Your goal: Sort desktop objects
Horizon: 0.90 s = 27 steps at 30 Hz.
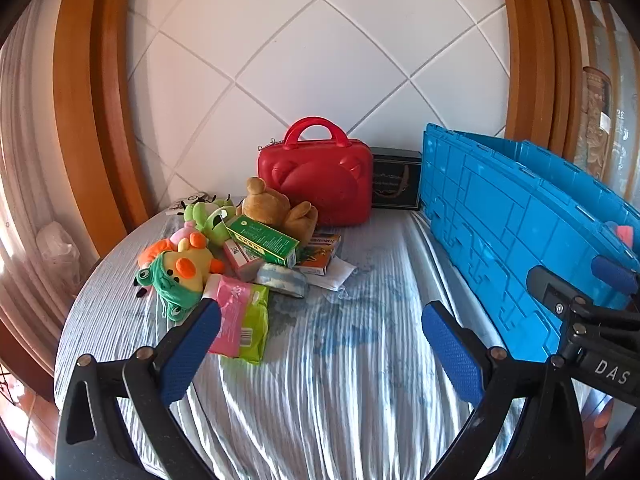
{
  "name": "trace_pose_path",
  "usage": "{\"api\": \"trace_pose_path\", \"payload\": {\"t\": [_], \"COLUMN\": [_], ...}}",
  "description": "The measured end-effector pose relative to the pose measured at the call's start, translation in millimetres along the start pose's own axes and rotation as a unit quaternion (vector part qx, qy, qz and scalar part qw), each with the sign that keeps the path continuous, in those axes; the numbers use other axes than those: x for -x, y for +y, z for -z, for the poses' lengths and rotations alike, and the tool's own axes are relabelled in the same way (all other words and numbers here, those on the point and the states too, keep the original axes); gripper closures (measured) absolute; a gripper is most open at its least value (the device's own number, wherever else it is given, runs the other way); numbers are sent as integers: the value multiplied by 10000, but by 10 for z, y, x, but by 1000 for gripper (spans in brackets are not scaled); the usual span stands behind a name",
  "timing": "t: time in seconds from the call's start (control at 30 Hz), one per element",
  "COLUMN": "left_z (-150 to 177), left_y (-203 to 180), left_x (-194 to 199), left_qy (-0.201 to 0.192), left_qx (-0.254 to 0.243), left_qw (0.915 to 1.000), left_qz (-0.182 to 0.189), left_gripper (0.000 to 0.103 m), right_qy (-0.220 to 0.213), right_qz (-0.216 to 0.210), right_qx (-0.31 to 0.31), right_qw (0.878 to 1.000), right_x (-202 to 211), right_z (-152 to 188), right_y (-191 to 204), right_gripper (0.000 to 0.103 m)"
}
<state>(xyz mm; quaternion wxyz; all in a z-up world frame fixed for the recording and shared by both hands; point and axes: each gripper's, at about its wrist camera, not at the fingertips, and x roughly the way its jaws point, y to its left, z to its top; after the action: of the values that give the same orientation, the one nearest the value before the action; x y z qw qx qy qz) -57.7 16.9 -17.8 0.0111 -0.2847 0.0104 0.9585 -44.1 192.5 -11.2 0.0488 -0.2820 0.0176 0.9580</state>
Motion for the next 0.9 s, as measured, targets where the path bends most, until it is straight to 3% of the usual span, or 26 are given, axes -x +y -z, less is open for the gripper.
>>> {"api": "trace_pose_path", "payload": {"t": [0.9], "left_z": [-327], "left_y": [-224], "left_x": [-338], "left_qy": [-124], "left_qx": [-357], "left_qw": [9992], "left_qz": [144], "left_gripper": [1], "right_qy": [-55], "right_qz": [394], "right_qx": [-84], "right_qw": [9992], "right_x": [-321], "right_z": [-292], "right_y": [-164], "right_gripper": [0]}}
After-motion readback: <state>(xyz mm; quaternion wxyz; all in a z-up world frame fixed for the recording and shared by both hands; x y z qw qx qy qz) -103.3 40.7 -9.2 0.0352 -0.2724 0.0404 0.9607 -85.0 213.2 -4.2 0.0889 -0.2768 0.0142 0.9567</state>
